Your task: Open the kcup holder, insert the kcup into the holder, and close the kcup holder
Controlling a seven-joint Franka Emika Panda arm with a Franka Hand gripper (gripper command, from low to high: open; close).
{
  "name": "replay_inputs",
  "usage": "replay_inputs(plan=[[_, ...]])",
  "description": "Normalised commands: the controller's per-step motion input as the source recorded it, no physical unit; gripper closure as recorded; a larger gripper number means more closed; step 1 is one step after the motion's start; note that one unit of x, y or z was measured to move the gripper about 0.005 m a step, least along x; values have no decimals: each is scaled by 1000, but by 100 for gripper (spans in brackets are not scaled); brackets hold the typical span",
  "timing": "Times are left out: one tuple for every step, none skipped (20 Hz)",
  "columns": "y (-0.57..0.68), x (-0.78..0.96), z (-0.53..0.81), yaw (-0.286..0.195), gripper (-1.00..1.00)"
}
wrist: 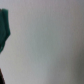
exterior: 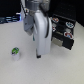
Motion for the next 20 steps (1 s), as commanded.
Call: replay_inputs(plan=[[-546, -297, -1, -243, -100], [-547, -302, -4, -243, -100], [-546, -306, -7, -243, -100], [-545, -310, -9, -243, -100], [-541, -306, -6, -246, -100], [-542, -319, -14, -244, -100], [-540, -316, -20, -243, -100], [-539, -324, -42, -243, -100], [-539, -329, -72, -244, -100], [-540, -332, -104, -245, -100], [-540, -348, -134, -245, -100], [-536, -354, -151, -245, -100], [-540, -339, -175, -245, -100], [-537, -343, -202, -245, -100], [-549, -283, -256, -252, -100], [-549, -279, -276, -252, -100], [-553, -228, -325, -256, -100], [-569, -160, -366, -260, -100], [-563, -85, -364, -263, -100], [-556, -45, -356, -267, -100]])
